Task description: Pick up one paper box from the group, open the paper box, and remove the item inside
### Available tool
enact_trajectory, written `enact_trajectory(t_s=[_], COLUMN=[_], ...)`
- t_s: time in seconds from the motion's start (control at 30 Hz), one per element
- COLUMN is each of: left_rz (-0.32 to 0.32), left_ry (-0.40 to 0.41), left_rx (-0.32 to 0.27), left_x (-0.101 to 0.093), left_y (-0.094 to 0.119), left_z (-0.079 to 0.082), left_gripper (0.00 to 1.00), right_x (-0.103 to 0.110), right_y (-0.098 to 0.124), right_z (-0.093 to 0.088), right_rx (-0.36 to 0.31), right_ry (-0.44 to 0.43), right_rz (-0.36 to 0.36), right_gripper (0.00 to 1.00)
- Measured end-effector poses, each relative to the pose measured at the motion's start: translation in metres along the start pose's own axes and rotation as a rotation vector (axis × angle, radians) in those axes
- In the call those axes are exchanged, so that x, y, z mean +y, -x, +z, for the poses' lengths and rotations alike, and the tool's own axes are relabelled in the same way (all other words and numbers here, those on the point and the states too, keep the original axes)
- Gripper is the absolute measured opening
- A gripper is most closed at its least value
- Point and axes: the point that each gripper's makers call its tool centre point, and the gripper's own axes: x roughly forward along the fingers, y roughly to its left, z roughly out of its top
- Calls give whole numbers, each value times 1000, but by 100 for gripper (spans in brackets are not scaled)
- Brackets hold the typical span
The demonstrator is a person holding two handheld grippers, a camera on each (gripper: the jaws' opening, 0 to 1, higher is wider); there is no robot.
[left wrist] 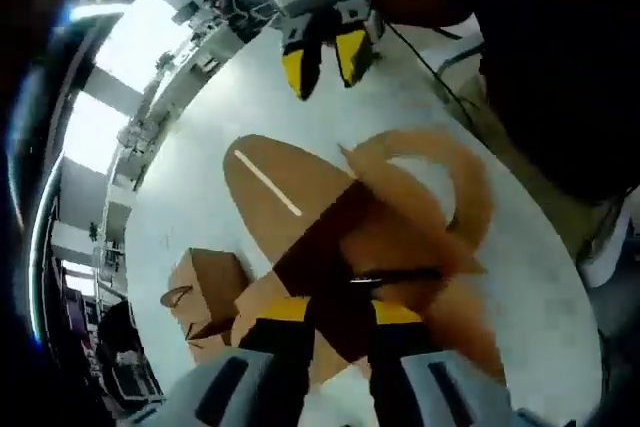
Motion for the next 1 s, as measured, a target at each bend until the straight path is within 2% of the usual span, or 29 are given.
enact_trajectory(t_s=[0.1,0.2,0.33,0.37,0.43,0.5,0.57,0.63,0.77,0.9,1.0], left_rz=[-36,-86,-134,-158,-185,-194,-202,-216,-267,-279,-303], left_ry=[-83,-173,-228,-272,-321,-381,-447,-485,-453,-438,-363], left_rx=[36,37,19,5,16,54,121,161,98,99,52], left_x=[4,3,-2,-5,-11,-12,-13,-13,-18,-15,-13], left_y=[-8,-14,-23,-27,-33,-38,-45,-50,-54,-59,-54], left_z=[-1,4,14,18,19,14,4,-3,7,5,8], left_gripper=[21,21,21,21,21,21,21,21,20,20,20], right_x=[-2,-5,-8,-9,-10,-11,-12,-17,-22,-24,-27], right_y=[3,5,6,6,7,7,8,8,6,8,11], right_z=[-1,-2,-3,-3,-3,-3,-3,-4,-8,-6,-4], right_rx=[-4,-13,-22,-24,-27,-30,-35,-39,-41,-64,-79], right_ry=[-5,-16,-29,-33,-35,-37,-38,-35,-46,-70,-82], right_rz=[-10,-21,-28,-28,-27,-25,-24,-31,-27,-14,-12], right_gripper=[17,17,17,17,17,17,17,17,17,17,17])
